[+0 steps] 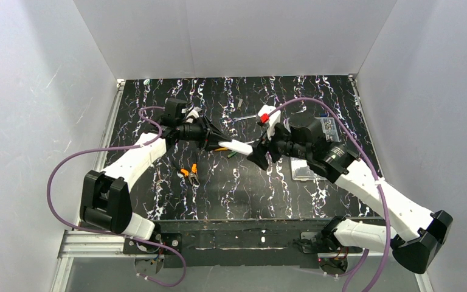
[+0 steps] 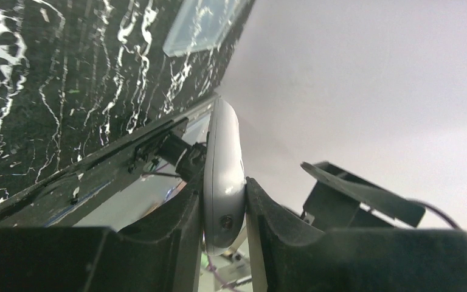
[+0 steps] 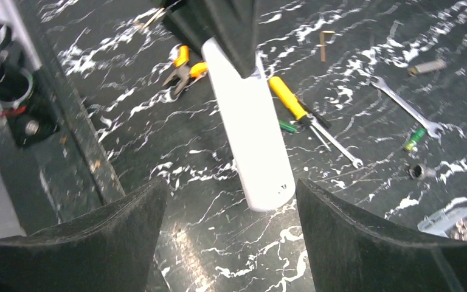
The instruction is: Load the batteries into the remote control
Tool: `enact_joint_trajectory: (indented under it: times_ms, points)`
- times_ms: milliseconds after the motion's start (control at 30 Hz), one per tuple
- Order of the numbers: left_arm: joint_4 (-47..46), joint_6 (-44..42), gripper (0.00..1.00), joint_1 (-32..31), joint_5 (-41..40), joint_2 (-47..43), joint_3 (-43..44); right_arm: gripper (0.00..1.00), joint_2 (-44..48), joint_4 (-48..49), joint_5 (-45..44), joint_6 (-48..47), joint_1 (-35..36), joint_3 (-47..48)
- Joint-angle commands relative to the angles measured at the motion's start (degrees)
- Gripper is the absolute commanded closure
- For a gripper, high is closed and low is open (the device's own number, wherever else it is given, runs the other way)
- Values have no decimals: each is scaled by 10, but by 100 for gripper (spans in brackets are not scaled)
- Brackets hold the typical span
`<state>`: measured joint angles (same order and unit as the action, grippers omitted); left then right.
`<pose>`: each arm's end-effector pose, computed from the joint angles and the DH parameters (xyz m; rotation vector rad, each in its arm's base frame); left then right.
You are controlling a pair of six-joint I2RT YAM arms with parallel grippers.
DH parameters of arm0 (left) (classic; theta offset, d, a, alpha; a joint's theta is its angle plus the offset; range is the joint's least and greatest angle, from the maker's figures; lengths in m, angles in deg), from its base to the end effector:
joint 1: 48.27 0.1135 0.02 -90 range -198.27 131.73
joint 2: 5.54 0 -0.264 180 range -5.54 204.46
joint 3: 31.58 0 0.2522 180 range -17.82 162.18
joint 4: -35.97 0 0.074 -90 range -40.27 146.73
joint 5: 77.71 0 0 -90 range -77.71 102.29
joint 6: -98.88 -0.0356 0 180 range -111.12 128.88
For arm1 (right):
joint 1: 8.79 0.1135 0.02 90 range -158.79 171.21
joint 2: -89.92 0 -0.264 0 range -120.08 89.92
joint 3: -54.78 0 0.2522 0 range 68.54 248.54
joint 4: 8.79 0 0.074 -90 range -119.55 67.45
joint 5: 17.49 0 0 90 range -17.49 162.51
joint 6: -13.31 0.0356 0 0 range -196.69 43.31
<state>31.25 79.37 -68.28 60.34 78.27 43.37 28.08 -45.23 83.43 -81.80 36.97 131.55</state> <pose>0.3088 -0.1406 0.3301 -0.0947 1.9934 -1.7964 0.1629 0.1770 0.3713 -0.9725 1.7431 0.6495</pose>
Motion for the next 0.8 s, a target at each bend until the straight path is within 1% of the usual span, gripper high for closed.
enact_joint_trajectory:
  times_ms: [0, 167, 300, 467, 667, 767]
  points:
    - [24, -84, 100, -2, 115, -48, 7, 14, 24, -27, 106, -81, -6, -21]
    - [109, -199, 100, -12, 139, -70, 31, 13, 41, -16, 139, -98, -17, -33]
    - [119, -255, 100, -33, 156, -87, 35, 13, 47, -9, 150, -99, -22, -33]
    - [124, -277, 100, -50, 162, -92, 34, 13, 44, -12, 189, -84, -26, -17]
    - [128, -291, 100, -55, 133, -96, 35, 14, 44, -3, 222, -32, -26, -25]
    - [115, -286, 100, -56, 124, -90, 39, 14, 46, 10, 233, -8, -26, -36]
